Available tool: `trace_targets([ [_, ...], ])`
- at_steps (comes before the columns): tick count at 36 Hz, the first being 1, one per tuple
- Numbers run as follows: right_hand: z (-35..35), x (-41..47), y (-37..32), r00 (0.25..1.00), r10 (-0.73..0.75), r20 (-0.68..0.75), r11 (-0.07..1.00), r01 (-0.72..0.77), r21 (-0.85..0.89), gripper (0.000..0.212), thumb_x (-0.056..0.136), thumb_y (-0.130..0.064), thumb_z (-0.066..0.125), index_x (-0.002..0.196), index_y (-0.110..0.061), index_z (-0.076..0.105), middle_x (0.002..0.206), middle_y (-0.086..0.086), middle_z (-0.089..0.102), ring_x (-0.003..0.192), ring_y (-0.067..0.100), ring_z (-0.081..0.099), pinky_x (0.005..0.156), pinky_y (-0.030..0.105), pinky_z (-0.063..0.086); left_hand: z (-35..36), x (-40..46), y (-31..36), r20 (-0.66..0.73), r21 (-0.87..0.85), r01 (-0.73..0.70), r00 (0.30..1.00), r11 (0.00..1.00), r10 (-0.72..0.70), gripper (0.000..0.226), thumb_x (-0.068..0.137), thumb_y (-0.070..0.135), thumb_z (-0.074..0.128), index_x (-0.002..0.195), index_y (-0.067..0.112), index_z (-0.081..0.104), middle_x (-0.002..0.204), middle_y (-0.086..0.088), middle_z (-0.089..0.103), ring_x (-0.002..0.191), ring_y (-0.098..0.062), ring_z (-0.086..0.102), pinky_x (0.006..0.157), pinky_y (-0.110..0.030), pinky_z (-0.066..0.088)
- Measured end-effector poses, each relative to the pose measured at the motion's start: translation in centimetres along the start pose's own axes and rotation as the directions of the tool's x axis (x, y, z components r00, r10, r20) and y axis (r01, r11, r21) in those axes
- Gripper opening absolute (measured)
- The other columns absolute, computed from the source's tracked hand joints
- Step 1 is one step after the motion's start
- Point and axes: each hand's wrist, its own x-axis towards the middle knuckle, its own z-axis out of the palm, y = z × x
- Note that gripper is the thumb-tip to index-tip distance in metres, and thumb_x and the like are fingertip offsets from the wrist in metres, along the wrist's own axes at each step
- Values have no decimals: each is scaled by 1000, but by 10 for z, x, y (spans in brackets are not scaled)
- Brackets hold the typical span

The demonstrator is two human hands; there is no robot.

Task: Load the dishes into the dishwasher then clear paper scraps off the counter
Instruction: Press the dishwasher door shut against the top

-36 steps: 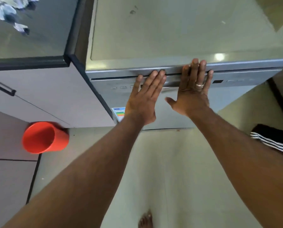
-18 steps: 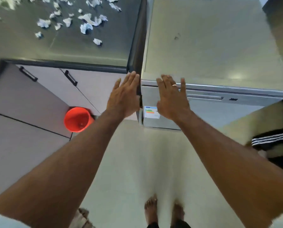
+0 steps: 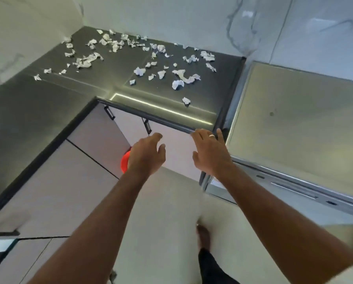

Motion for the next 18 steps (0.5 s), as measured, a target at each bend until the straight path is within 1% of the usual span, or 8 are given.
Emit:
trace_targets([
  [4, -7, 27, -1, 999, -40, -7, 998, 41, 37, 59, 83, -26, 71, 136, -19, 47, 142, 4, 52, 135, 26, 48, 118, 57, 25, -14, 16, 6, -21, -21, 57, 998, 998, -58, 33, 96, 27, 55, 128, 20, 62, 115, 1, 74, 104, -25, 69, 87, -39, 55],
  [9, -1, 61, 8, 994, -108, 8, 993, 107, 43, 59, 84, -24, 70, 138, -20, 47, 144, 3, 51, 135, 25, 48, 118, 55, 27, -19, 46, 14, -72, -71, 84, 993, 994, -89, 30, 95, 24, 56, 123, 18, 65, 109, -1, 75, 100, -27, 69, 84, -38, 54],
  [13, 3, 88, 9, 990, -123, 63, 992, 121, 44, 60, 84, -23, 67, 140, -19, 46, 146, 3, 49, 136, 25, 47, 119, 54, 24, -18, 68, 16, -90, -98, 72, 993, 993, -81, 26, 94, 23, 58, 118, 16, 67, 106, -3, 76, 96, -29, 70, 84, -41, 56],
  [18, 7, 123, 13, 993, -111, 35, 993, 110, 33, 62, 79, -22, 67, 138, -18, 47, 142, 5, 52, 132, 26, 51, 115, 54, 30, -15, 112, 14, -78, -95, 13, 997, 995, -20, 19, 91, 24, 59, 105, 14, 67, 93, -4, 75, 86, -31, 69, 74, -42, 56],
])
